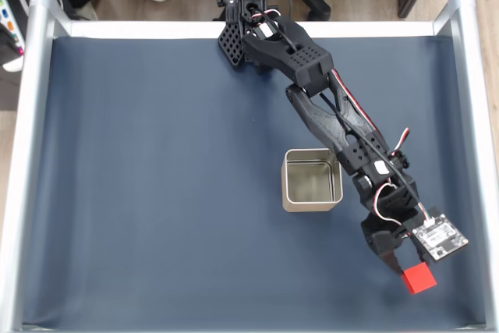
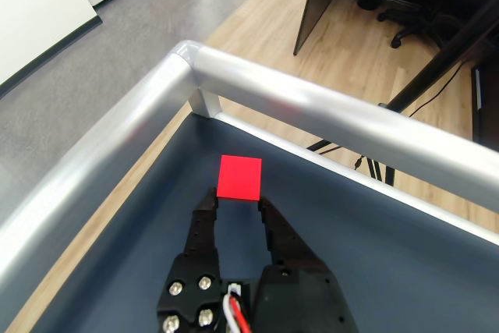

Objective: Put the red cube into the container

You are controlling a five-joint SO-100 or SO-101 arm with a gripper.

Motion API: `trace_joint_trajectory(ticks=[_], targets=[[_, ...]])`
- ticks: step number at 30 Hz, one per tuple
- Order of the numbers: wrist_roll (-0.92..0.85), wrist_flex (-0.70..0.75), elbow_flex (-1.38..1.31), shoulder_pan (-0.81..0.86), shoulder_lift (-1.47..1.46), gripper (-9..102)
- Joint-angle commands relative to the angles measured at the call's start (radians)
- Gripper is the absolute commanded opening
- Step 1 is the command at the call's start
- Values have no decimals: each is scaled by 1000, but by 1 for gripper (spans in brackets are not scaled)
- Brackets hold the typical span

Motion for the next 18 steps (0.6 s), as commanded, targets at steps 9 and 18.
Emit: trace_joint_trajectory(ticks=[9,18], targets=[[12,137,370,52,526,0],[28,137,772,133,936,0]])
